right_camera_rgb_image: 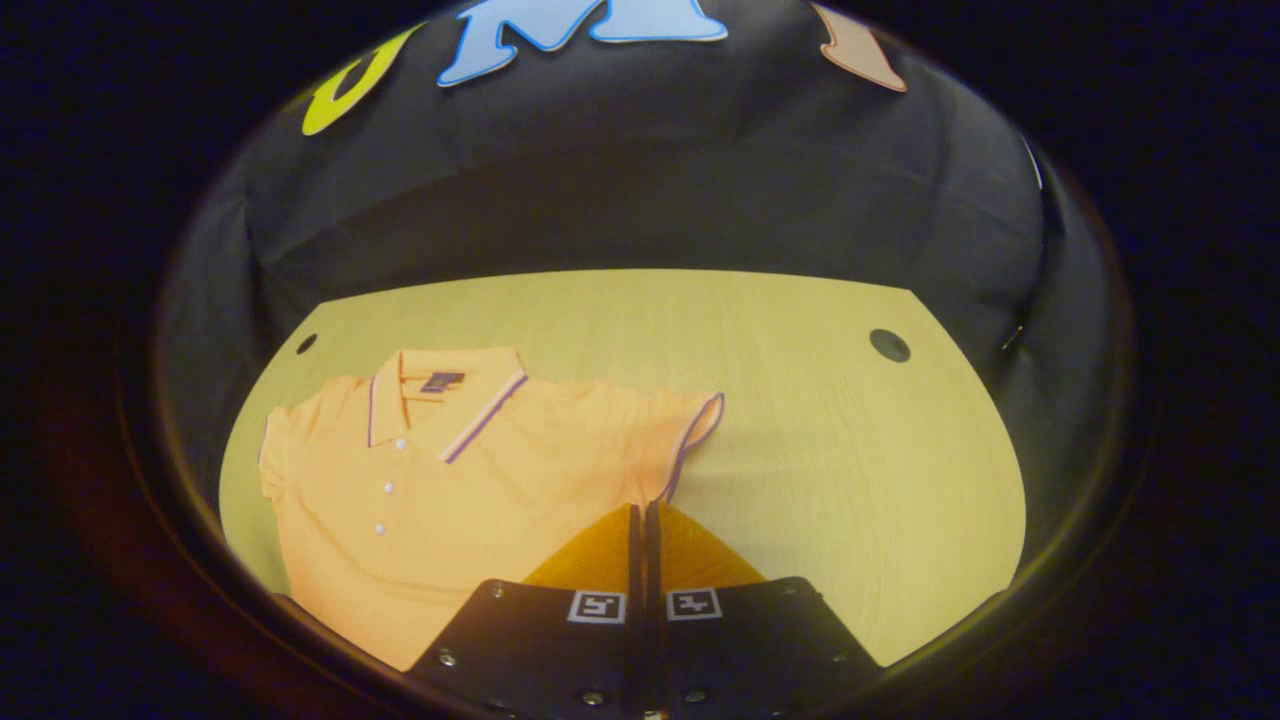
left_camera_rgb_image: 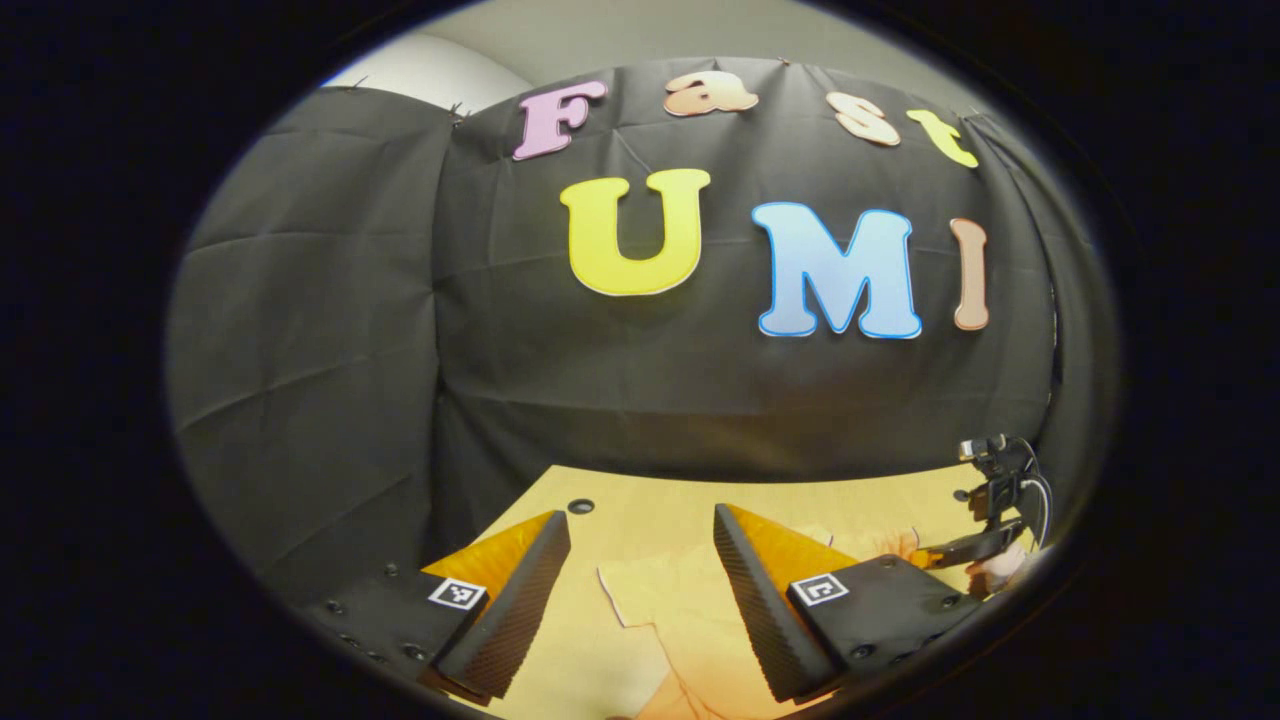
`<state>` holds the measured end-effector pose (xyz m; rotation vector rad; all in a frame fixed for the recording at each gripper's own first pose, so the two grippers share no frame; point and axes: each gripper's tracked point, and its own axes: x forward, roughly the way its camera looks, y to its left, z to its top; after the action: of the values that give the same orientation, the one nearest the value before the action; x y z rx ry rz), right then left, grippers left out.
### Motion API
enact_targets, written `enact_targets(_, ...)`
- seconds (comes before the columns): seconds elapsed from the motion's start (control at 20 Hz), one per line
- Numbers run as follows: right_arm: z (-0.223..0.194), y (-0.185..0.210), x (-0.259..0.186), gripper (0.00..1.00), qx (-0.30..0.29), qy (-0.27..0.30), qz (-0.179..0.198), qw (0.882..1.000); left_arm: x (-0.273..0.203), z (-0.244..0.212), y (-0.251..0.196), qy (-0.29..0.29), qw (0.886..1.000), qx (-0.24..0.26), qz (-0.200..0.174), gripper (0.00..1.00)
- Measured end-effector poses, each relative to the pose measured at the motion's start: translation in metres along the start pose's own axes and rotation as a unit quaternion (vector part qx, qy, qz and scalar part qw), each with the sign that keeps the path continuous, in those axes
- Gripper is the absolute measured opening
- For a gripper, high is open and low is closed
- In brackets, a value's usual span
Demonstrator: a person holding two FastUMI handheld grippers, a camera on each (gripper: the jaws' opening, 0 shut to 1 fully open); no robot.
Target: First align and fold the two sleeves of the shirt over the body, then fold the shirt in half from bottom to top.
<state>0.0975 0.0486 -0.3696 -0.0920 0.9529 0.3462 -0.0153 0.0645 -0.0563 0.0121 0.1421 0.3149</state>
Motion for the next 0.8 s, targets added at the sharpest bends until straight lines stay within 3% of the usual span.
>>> enact_targets(0.25,0.009,0.060,-0.005,0.00,-0.036,-0.007,0.049,0.998,-0.005,-0.001,0.005,-0.001,1.000,0.000,-0.001,0.94)
enact_targets(0.5,-0.011,0.112,-0.005,0.01,-0.078,0.020,0.099,0.992,-0.009,-0.005,0.018,0.005,1.000,-0.005,0.008,0.94)
enact_targets(0.6,-0.017,0.115,-0.003,0.01,-0.089,0.029,0.088,0.992,-0.010,-0.007,0.021,0.007,1.000,-0.006,0.010,0.94)
enact_targets(0.7,-0.019,0.123,-0.003,0.10,-0.088,0.030,0.092,0.991,-0.009,-0.010,0.024,0.009,1.000,-0.007,0.012,0.94)
enact_targets(0.8,-0.014,0.123,-0.009,0.12,-0.079,0.027,0.090,0.992,-0.011,-0.015,0.026,0.012,1.000,-0.007,0.013,0.94)
